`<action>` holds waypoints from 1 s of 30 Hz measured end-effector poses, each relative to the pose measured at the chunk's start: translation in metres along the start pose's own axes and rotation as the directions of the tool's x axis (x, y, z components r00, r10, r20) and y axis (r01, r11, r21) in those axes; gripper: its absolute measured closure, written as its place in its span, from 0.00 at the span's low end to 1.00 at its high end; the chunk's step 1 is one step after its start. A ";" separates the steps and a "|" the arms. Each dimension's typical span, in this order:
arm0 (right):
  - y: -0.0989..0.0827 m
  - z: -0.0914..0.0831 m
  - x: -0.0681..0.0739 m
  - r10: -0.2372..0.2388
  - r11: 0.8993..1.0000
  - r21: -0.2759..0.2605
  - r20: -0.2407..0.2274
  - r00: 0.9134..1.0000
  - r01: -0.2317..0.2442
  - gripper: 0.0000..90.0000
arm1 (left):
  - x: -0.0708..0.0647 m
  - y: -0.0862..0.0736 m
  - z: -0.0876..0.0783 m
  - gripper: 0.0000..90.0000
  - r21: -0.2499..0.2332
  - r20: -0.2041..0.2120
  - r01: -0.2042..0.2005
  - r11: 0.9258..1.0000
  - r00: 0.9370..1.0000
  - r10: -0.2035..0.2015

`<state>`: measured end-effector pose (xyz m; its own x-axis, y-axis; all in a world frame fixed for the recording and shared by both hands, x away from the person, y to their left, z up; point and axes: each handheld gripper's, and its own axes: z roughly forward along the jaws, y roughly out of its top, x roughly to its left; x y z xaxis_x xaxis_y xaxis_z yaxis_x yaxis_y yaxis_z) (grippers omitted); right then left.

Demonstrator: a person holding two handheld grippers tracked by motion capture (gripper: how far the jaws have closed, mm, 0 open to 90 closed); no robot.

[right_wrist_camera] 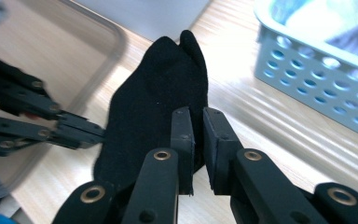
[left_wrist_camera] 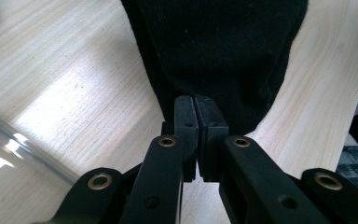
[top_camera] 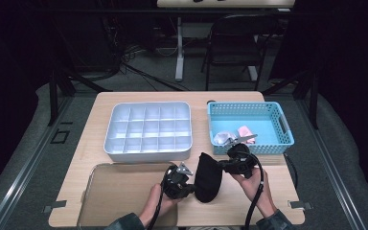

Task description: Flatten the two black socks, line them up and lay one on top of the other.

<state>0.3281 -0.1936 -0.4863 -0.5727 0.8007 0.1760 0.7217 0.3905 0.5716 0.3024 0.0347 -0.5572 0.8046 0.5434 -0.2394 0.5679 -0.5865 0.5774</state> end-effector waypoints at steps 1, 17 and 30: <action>0.001 -0.001 0.003 -0.006 1.000 -0.009 -0.003 1.000 0.005 0.93 | 0.000 0.000 0.001 0.98 -0.002 0.007 0.004 1.000 1.000 -0.004; 0.001 -0.004 0.008 -0.022 1.000 -0.013 -0.008 1.000 0.022 0.93 | 0.003 0.002 -0.014 0.62 -0.010 0.044 0.029 1.000 0.999 -0.029; 0.010 -0.021 0.035 -0.114 0.992 -0.056 0.022 0.993 0.115 0.93 | 0.016 -0.009 -0.046 0.34 -0.071 -0.036 0.075 0.995 0.996 -0.077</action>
<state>0.3073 -0.1714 -0.4573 -0.6427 0.7606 0.0920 0.6279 0.4541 0.6321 0.3028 0.0761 -0.5305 0.7516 0.6082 -0.2554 0.6128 -0.5005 0.6116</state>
